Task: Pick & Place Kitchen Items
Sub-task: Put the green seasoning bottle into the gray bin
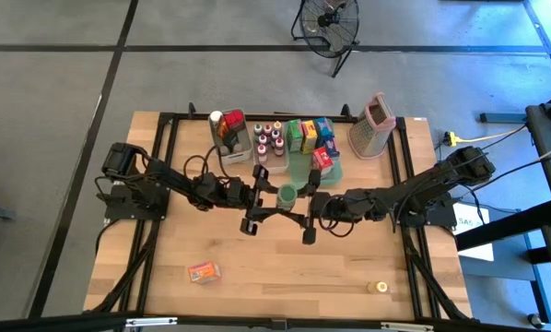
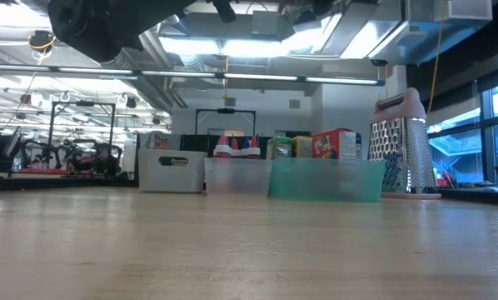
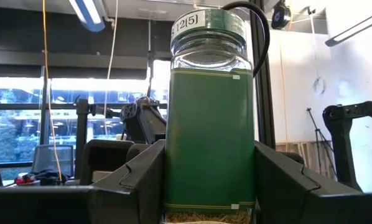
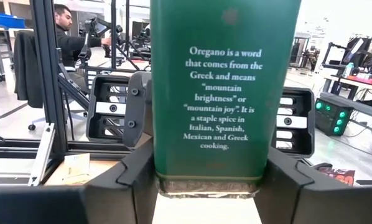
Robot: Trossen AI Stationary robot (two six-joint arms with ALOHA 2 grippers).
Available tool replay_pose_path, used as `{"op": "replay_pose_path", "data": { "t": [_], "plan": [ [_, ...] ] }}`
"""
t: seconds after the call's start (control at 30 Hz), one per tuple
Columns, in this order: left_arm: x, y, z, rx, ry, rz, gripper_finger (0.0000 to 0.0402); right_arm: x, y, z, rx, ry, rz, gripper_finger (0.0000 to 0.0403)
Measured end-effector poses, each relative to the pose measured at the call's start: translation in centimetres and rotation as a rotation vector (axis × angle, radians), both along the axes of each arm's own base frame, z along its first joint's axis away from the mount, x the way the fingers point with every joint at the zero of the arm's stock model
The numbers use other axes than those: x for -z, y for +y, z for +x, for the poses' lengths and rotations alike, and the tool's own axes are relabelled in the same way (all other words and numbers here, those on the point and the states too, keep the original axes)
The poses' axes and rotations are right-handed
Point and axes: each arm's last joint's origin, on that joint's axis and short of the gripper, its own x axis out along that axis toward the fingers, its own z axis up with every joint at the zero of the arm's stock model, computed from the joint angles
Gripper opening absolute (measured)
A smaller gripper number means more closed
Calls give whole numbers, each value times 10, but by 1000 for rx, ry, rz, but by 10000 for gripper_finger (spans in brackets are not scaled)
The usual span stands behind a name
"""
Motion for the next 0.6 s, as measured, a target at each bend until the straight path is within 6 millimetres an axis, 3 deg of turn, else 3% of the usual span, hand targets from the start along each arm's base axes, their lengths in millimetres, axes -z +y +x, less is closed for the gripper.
{"op": "replay_pose_path", "data": {
  "t": [0.2,0.43,0.6],
  "plan": [
    [1,0,0,11,10,8,196,1,3,-1,-4,7,3,197],
    [3,-1,1,37,27,15,252,3,5,-1,-33,27,-5,197],
    [5,-2,2,68,53,12,267,7,5,-1,-36,67,28,197]
  ]
}}
